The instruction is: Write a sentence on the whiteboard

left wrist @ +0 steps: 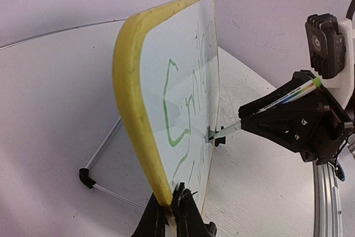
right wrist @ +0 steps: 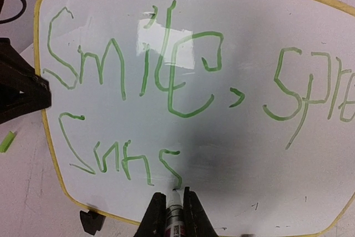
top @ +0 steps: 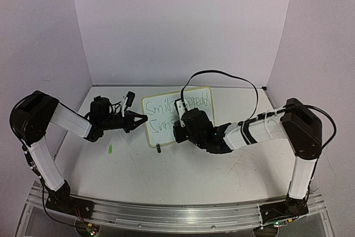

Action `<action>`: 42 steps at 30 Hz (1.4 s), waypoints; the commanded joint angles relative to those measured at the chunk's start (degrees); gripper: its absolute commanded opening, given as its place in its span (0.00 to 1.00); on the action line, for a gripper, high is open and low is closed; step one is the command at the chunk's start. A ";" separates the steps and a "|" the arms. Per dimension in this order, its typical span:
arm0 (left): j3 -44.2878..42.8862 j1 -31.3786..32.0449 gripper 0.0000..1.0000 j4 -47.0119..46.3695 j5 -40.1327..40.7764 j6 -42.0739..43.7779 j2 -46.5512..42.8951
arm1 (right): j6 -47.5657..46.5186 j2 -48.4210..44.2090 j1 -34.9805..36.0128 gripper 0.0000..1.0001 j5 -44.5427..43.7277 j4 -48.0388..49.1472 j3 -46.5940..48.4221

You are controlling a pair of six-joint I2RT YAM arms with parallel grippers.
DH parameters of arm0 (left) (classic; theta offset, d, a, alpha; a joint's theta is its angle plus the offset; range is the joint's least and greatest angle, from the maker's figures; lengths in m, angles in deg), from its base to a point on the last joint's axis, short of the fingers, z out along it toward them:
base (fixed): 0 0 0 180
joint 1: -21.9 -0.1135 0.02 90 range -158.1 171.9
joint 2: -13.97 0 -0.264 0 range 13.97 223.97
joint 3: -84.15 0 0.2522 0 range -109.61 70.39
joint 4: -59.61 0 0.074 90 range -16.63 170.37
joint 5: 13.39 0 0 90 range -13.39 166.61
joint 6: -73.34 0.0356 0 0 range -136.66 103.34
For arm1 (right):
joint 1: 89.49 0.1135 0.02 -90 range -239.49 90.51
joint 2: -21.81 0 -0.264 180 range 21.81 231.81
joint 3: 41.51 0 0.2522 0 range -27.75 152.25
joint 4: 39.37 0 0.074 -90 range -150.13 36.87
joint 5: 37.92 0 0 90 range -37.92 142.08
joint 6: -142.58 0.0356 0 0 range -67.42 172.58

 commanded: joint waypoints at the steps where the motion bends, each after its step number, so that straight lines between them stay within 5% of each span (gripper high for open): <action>1: -0.13 -0.22 0.00 6.74 6.63 6.62 2.16 | 0.73 0.90 0.25 0.00 1.11 0.71 3.12; 12: -0.04 -0.23 0.00 6.80 6.58 6.64 2.03 | 2.29 -7.00 -1.79 0.00 1.59 1.03 -0.43; 42: -0.14 -0.21 0.00 6.84 6.52 6.69 2.10 | -0.59 -1.28 -3.16 0.00 0.38 0.74 2.63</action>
